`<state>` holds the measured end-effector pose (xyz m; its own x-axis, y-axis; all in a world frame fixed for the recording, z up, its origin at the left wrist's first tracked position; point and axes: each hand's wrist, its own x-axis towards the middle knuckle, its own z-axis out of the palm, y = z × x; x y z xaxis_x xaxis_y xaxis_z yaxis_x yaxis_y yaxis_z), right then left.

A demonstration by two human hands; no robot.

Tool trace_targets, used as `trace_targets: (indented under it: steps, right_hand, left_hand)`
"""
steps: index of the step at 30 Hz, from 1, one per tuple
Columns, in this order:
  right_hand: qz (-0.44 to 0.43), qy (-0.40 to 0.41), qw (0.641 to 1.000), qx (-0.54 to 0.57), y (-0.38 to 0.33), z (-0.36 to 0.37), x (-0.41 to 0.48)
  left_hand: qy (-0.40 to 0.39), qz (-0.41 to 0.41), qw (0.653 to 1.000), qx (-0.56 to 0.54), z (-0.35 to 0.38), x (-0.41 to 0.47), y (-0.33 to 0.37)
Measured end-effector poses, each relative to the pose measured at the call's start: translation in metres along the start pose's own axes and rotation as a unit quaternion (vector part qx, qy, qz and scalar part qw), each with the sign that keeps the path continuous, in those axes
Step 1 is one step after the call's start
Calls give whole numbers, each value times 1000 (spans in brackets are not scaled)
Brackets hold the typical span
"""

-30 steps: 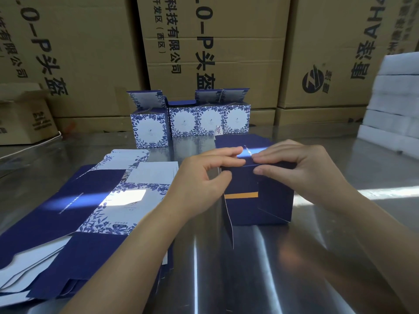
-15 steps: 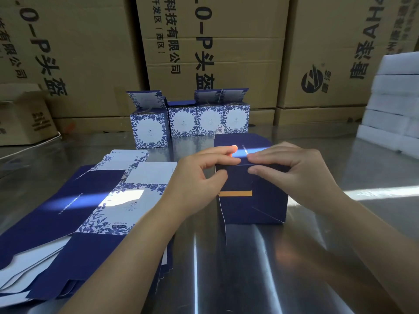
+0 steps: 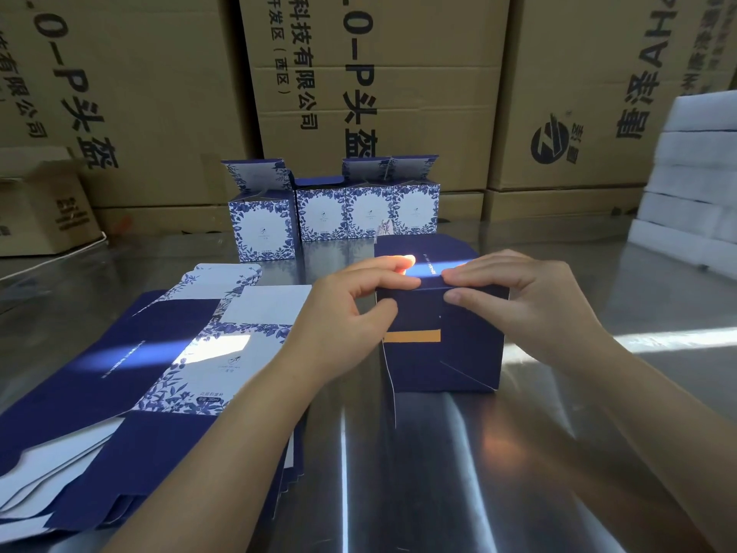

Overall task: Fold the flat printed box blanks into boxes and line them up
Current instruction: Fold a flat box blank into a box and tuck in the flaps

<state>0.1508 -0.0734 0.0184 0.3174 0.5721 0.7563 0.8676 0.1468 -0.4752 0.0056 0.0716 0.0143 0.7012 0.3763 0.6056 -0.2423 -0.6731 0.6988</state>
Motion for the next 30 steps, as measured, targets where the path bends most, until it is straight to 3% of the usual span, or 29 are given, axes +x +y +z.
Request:
trace_targets:
  steps: [7, 22, 30]
  right_hand:
    - [-30, 21, 999, -33, -2, 4, -2]
    - [41, -17, 999, 18, 0, -8, 2]
    - [28, 4, 999, 17, -1, -3, 0]
  left_hand:
    - [-2, 5, 1000, -2, 0, 0, -2]
    - [10, -23, 1000, 13, -7, 1, -3]
    - [15, -22, 999, 19, -2, 0, 0]
